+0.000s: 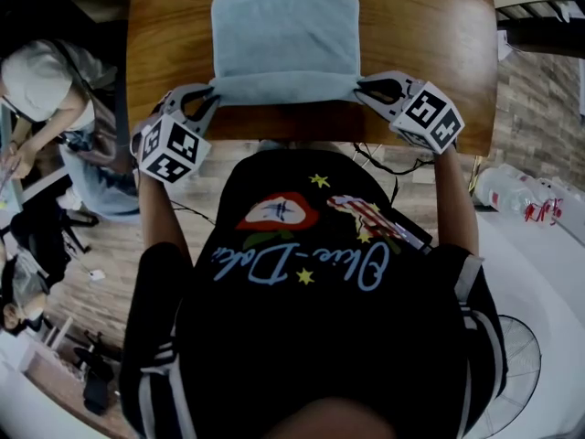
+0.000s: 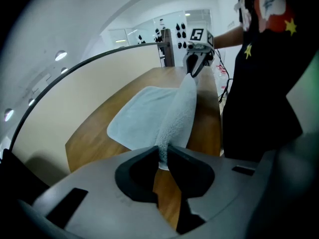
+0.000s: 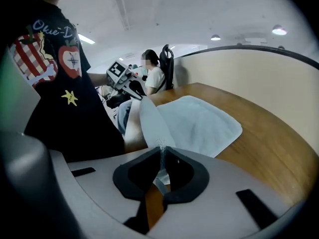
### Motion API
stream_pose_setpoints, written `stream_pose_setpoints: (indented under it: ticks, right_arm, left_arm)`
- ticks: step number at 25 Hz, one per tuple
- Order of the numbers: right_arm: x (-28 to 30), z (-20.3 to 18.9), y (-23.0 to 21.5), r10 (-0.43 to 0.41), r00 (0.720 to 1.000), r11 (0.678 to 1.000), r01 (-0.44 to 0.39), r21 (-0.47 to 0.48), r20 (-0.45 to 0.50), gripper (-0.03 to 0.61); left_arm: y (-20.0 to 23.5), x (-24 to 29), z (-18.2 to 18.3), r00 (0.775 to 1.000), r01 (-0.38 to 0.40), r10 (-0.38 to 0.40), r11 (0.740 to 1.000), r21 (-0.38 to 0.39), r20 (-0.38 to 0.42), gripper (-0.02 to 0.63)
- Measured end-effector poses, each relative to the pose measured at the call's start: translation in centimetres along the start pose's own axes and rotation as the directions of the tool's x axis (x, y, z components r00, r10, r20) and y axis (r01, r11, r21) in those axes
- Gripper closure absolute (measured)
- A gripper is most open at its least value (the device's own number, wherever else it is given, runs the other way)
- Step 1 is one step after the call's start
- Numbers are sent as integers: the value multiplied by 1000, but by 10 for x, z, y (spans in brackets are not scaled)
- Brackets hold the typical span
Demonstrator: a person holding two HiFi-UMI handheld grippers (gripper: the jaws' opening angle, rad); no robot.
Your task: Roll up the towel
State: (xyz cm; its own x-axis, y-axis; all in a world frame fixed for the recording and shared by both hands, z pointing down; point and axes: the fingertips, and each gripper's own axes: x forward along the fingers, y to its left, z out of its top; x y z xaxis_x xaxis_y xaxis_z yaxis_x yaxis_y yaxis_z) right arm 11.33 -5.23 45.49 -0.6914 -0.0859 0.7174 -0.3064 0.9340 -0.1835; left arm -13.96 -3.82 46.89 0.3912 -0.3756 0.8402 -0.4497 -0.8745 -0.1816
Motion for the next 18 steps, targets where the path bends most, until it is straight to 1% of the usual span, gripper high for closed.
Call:
stream_pose_setpoints:
  ticks: [5, 8, 10, 15, 18]
  right_arm:
    - [3, 8, -21, -50, 999, 999, 50, 1, 6, 551]
    - [6, 12, -34, -83, 997, 996, 83, -14, -6, 551]
    - [9, 13, -43, -105, 994, 994, 105, -24, -17, 551]
    - [21, 12, -62, -174, 983, 984, 170, -56, -65, 551]
    - [30, 10, -68, -207, 974, 977, 202, -66, -88, 551]
  left_arm:
    - [21, 11, 3, 1000, -22, 22, 999, -27, -7, 560]
    - [32, 20, 5, 998, -50, 50, 999, -16, -27, 560]
    - [40, 26, 7, 997, -67, 67, 998, -11, -38, 560]
    - [55, 40, 7, 991, -125, 123, 992, -33, -44, 560]
    - [59, 47, 5, 985, -166, 165, 986, -24, -45, 559]
